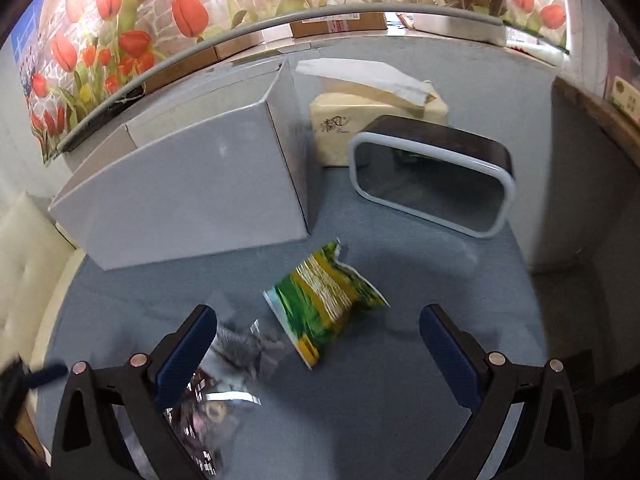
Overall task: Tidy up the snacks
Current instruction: 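Grasp the clear dried-meat packet with the left gripper while the right grasps a green snack packet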
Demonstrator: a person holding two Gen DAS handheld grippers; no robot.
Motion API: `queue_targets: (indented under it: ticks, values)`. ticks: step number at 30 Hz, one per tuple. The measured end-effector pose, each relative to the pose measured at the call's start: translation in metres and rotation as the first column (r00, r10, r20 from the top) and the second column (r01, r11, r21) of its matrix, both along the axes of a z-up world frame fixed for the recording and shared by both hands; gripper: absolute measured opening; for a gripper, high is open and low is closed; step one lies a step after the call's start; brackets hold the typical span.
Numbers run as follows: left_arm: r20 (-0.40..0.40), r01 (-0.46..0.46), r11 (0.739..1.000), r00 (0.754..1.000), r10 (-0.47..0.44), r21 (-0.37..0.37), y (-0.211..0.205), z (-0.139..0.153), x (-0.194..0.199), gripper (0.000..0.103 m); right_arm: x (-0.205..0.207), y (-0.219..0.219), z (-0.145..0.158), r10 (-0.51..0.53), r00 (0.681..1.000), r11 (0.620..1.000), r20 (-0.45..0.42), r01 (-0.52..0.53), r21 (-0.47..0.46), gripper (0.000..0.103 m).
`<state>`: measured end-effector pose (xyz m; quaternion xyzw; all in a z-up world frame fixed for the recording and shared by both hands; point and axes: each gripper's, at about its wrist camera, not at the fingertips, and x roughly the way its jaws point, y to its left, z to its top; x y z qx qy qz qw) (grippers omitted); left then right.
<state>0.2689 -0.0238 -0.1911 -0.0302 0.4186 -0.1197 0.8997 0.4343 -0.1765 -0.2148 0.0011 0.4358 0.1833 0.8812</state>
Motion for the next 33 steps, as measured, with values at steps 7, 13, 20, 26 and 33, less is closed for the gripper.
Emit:
queue_targets:
  ticks: [7,13,20,26,33]
  values:
    - [-0.014,0.005,1.0,1.0,-0.005,0.003,-0.007,-0.003,-0.002,0.103,0.02,0.014,-0.024,0.051,0.998,0.995,-0.042,-0.054,-0.08,0.082]
    - [-0.041,0.007,1.0,0.999,-0.007,0.002,-0.013,-0.009,0.006,0.103,0.014,0.013,-0.023,0.078,0.997,0.991,0.011,-0.076,-0.11,0.046]
    - [-0.059,0.044,0.999,0.997,-0.043,0.016,-0.03,-0.014,0.016,0.103,-0.018,-0.017,0.004,0.042,0.994,0.995,0.099,-0.032,-0.096,0.035]
    - [-0.107,0.03,0.998,0.994,-0.023,0.059,-0.047,-0.036,0.039,0.103,-0.072,-0.059,0.039,-0.007,0.989,1.0,0.146,0.008,-0.008,0.033]
    - [-0.117,-0.059,0.993,0.991,0.071,0.107,-0.051,-0.044,0.078,0.103,-0.126,-0.08,0.053,-0.007,0.984,0.999,0.179,-0.003,0.053,0.028]
